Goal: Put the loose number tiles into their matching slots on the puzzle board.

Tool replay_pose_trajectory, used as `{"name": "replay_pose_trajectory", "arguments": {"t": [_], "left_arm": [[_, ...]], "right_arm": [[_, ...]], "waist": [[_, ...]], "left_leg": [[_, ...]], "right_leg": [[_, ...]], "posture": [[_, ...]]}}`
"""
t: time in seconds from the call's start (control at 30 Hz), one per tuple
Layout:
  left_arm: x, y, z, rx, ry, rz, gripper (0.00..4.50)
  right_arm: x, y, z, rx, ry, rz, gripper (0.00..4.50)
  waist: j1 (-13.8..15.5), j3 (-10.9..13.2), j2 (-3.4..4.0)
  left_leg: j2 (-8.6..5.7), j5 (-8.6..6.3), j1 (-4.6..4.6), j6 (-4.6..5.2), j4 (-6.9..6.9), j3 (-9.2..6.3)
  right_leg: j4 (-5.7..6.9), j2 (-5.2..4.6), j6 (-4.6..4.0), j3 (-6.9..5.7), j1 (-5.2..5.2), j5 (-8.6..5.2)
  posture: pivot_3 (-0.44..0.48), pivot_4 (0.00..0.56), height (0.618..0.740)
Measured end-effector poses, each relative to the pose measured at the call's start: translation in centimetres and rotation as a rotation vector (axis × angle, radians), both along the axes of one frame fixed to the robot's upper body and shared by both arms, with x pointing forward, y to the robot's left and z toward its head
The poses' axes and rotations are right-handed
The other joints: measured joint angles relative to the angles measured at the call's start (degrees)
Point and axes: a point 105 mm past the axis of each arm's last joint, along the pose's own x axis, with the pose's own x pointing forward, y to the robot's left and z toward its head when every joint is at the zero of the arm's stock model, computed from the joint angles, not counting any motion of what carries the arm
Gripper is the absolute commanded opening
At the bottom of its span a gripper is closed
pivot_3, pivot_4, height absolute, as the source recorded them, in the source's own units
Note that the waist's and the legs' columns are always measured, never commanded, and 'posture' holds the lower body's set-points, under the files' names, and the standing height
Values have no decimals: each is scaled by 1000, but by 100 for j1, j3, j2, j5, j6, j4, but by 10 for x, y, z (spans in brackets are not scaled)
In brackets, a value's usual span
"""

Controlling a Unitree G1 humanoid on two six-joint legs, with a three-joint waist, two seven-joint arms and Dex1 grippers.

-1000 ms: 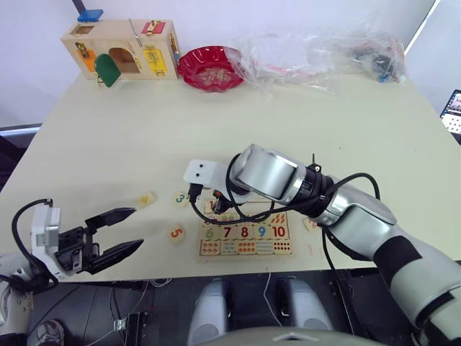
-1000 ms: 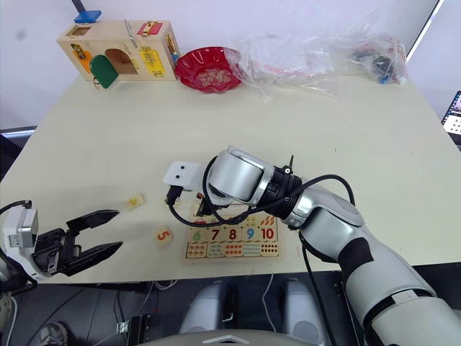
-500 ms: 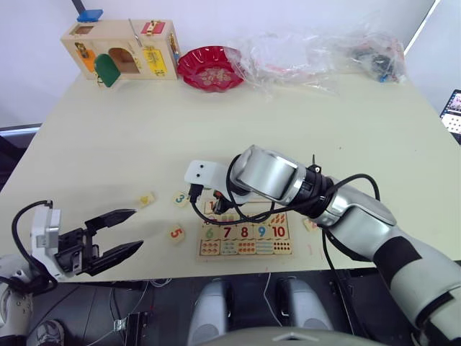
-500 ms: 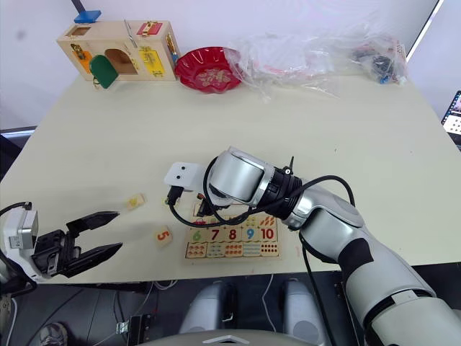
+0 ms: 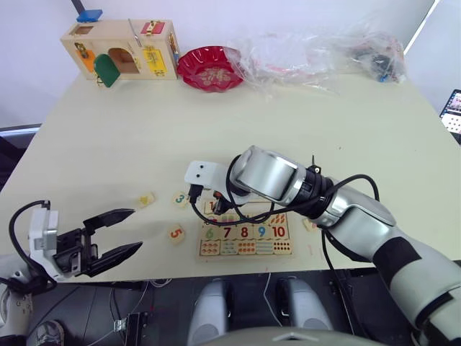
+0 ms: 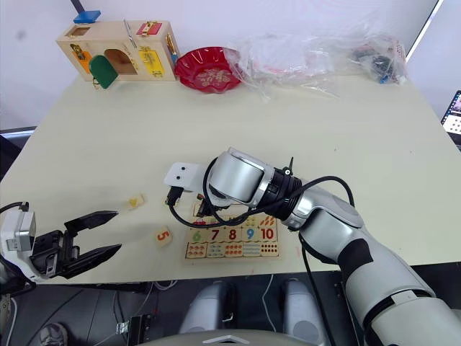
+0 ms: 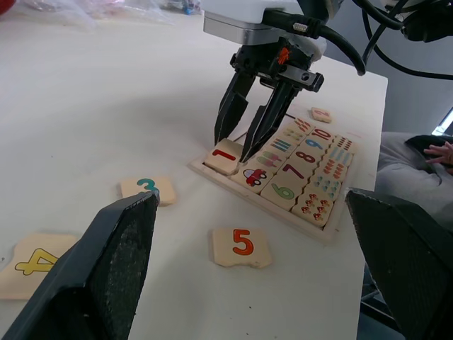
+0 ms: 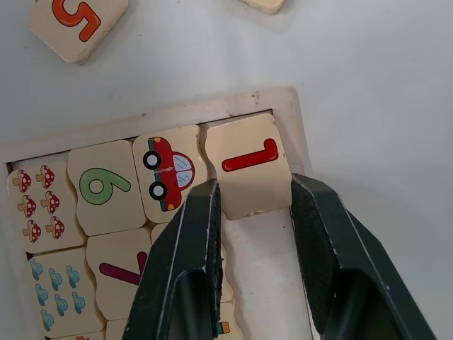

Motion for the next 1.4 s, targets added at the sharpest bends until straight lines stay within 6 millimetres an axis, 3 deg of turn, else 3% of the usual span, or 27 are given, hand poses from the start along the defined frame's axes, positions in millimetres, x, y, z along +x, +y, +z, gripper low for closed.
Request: {"name": "replay_pose_trajectory", "arguments": {"t": [0.13,0.17,0.23,0.53,0.67,0.77,0.93,1.03,1.07,1.13,1.4], "left_arm": [[0,0,0,3,-1,1,4500],[0,0,0,6,0,2,4500],[0,0,-1,8,2,3,4500],[1,1,-2,12,6,14,4500],[1,1,-3,10,8,16,4500],[0,1,-4,6,13,20,4500],[1,1,-4,4,15,22,4500],[1,1,-3,1,17,22,4500],[2,0,-3,1,15,21,4500],[2,0,-3,1,14,21,4500],[2,0,-3,1,14,21,4500]], "right_arm": [[0,0,0,1,0,2,883],[0,0,0,2,0,2,1683],[-1,0,-1,3,3,4,2226],[0,0,10,82,4,-5,2226],[-1,-4,24,222,-26,41,2226],[-1,-7,31,422,-8,71,2226],[11,-17,32,493,-39,88,2226],[16,-16,22,558,-58,98,1301],[16,-16,16,572,-53,102,636],[15,-16,9,593,-47,114,38],[15,-15,-5,619,-39,139,38]], "waist": [[0,1,1],[-1,1,1],[-1,0,1],[1,1,1],[15,-1,-2],[11,-4,-11],[1,-4,-10],[4,-4,-11],[7,-4,-11],[9,-4,-11],[9,-3,-10]], "left_leg": [[0,0,0,0,-1,0],[0,0,0,0,-1,0],[0,0,0,0,-2,0],[0,0,-4,0,-3,-1],[-2,0,-10,0,-4,-5],[-7,0,-10,0,-6,-6],[-4,1,-3,0,-6,-6],[-3,1,-4,0,-8,-5],[-4,1,-5,0,-8,-3],[-5,1,-6,0,-6,0],[-3,5,0,-6,-6,-5]], "right_leg": [[0,0,0,-1,0,0],[-1,0,0,-1,0,0],[-1,0,0,-1,0,0],[-6,0,0,-3,-1,0],[-15,-1,1,-9,0,0],[-21,0,2,-14,5,1],[-16,12,1,-14,6,0],[-17,15,0,-14,6,0],[-18,14,1,-13,9,0],[-18,12,2,-11,12,0],[-15,15,0,-13,13,0]], "posture": [[0,150,740],[0,150,740],[0,150,740],[0,150,740],[0,150,740],[0,150,740],[0,150,740],[0,150,740],[0,150,740],[0,150,740],[0,150,740]]}}
